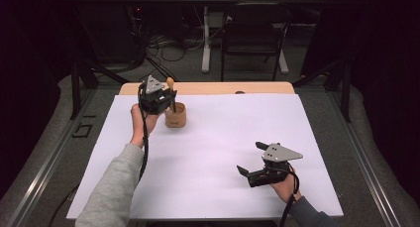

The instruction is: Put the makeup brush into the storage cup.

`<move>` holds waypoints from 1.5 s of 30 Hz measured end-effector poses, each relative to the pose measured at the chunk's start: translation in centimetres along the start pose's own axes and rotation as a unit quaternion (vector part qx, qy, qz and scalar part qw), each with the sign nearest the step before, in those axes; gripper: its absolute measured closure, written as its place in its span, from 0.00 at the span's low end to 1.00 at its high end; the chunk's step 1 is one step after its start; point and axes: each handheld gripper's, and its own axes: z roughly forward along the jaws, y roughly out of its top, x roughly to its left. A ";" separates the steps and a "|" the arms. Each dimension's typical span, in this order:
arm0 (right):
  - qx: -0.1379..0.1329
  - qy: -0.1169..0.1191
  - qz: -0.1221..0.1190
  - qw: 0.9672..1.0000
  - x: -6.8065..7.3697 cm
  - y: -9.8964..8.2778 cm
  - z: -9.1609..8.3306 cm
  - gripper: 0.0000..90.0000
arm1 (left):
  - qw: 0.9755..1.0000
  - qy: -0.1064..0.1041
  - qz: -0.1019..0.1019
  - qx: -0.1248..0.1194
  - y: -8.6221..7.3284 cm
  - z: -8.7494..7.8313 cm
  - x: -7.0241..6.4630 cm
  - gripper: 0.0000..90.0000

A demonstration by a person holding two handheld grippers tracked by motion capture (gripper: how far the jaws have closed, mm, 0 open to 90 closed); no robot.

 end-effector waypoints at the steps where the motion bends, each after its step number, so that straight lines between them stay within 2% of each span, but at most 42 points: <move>1: 0.000 0.000 0.000 1.000 0.0 0.0 0.0 0.00 | 1.000 0.000 0.000 0.001 0.0 0.1 0.0 0.86; 13: 0.000 0.000 0.000 1.000 0.0 0.0 0.0 0.00 | 1.000 0.003 0.004 0.010 -0.2 0.7 0.0 0.86; 18: 0.000 0.000 0.001 1.000 0.0 0.0 0.0 0.00 | 1.000 -0.002 0.004 0.017 -0.3 1.0 -0.1 0.85; 19: -0.001 0.000 0.001 1.000 0.0 0.0 0.0 0.00 | 1.000 -0.008 0.004 0.022 -0.4 1.0 0.0 0.79; 21: -0.001 -0.001 0.001 1.000 -0.1 0.0 -0.1 0.00 | 0.999 -0.011 -0.007 0.030 -0.3 0.9 -0.1 0.54; 22: -0.001 -0.001 0.002 1.000 -0.1 0.0 -0.1 0.00 | 0.999 -0.018 -0.012 0.033 -0.3 0.7 -0.2 0.44; 23: -0.002 -0.002 0.002 1.000 -0.1 0.0 -0.1 0.00 | 0.999 -0.016 -0.010 0.031 -0.2 0.5 -0.3 0.34; 26: -0.002 -0.004 0.004 1.000 -0.2 0.0 -0.2 0.00 | 0.999 -0.027 0.000 0.025 0.0 -0.5 -0.8 0.19; 32: -0.006 -0.004 0.003 1.000 -0.2 0.1 -0.2 0.00 | 0.999 -0.039 0.019 0.020 0.2 -2.3 -1.6 0.11; 36: -0.006 -0.005 0.005 1.000 -0.3 0.2 -0.4 0.00 | 0.999 -0.043 0.019 0.022 -0.2 -3.0 -1.8 0.08; 38: -0.015 -0.005 0.009 1.000 -0.3 0.2 -0.3 0.00 | 0.999 -0.041 0.022 0.026 -0.4 -3.4 -1.8 0.07; 40: -0.008 -0.005 0.009 1.000 -0.3 0.3 -0.5 0.00 | 0.998 -0.044 0.022 0.029 -0.6 -3.7 -1.7 0.06; 45: -0.012 -0.007 0.007 1.000 -0.4 0.3 -0.5 0.00 | 0.998 -0.047 0.023 0.035 -1.2 -4.7 -1.8 0.05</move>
